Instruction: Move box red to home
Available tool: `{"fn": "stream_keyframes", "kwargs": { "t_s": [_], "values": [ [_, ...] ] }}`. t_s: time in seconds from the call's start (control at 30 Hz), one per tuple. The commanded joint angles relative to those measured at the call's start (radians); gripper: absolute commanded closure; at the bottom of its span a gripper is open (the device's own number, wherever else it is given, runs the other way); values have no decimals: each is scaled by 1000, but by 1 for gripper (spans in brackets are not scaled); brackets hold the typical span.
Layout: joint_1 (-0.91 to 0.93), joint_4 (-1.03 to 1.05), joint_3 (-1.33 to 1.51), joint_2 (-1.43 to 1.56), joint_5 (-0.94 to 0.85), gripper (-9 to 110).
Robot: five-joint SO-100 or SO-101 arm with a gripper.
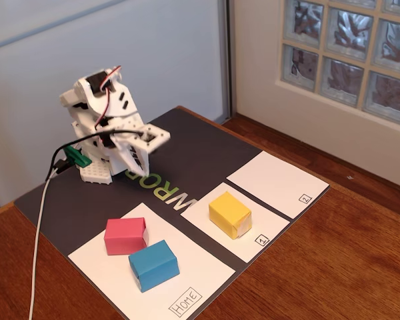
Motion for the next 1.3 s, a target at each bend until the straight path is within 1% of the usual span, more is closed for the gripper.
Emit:
{"fn": "stream_keyframes", "kwargs": {
  "t_s": [0.0, 0.07, 0.37, 1.07, 1.2, 1.27],
  "values": [
    [-29, -28, 98, 52, 17, 102],
    [-37, -87, 193, 43, 8, 102],
    [-75, -81, 193, 54, -6, 102],
    [-84, -80, 193, 54, 2, 102],
    [-74, -66, 193, 54, 106, 102],
    [-77, -66, 193, 54, 107, 102]
  ]
}}
